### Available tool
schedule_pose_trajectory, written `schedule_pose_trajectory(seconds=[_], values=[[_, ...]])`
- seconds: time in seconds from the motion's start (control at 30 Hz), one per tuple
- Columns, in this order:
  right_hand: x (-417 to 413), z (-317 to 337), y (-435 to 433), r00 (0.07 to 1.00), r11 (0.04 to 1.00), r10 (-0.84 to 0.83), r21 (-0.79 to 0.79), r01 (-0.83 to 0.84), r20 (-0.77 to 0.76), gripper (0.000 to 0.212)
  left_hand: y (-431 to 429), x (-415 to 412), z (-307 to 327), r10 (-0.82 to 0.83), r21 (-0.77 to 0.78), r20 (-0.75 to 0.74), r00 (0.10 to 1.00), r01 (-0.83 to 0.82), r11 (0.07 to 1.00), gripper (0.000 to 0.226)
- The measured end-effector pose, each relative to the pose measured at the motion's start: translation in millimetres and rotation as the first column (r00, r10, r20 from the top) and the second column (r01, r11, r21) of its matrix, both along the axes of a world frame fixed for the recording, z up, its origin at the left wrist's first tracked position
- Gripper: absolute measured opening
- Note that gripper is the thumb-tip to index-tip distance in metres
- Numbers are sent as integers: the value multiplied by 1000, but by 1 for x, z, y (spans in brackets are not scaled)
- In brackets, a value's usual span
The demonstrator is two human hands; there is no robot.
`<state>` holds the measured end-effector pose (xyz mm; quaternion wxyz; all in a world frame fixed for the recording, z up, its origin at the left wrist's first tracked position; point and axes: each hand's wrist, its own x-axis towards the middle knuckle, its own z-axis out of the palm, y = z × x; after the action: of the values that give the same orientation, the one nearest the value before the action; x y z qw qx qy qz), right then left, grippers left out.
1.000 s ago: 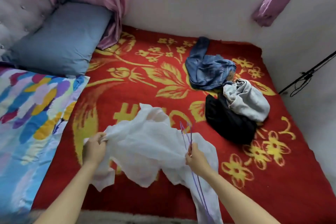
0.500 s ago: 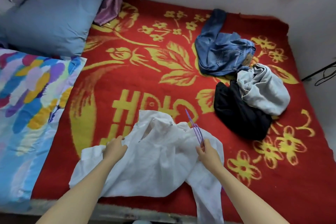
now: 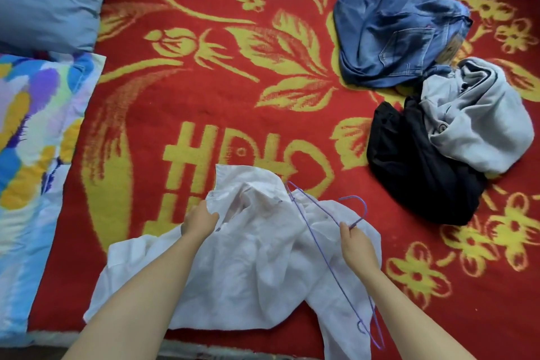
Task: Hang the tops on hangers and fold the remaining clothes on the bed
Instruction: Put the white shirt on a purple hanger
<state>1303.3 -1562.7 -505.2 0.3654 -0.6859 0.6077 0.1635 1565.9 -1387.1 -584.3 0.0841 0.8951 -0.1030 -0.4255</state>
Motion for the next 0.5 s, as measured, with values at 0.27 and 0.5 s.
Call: schedule_pose_trajectory(seconds=[0.27,0.5], values=[[9,-6,-19,984,989,145,-7,-147,-100,40,-11,-6,-28,348,-2,-181,920,-354,935,72],[24,8,-32,980,990,141,14,-141,-141,40,-10,-15,-15,107,32,-7,994,-107,994,15]])
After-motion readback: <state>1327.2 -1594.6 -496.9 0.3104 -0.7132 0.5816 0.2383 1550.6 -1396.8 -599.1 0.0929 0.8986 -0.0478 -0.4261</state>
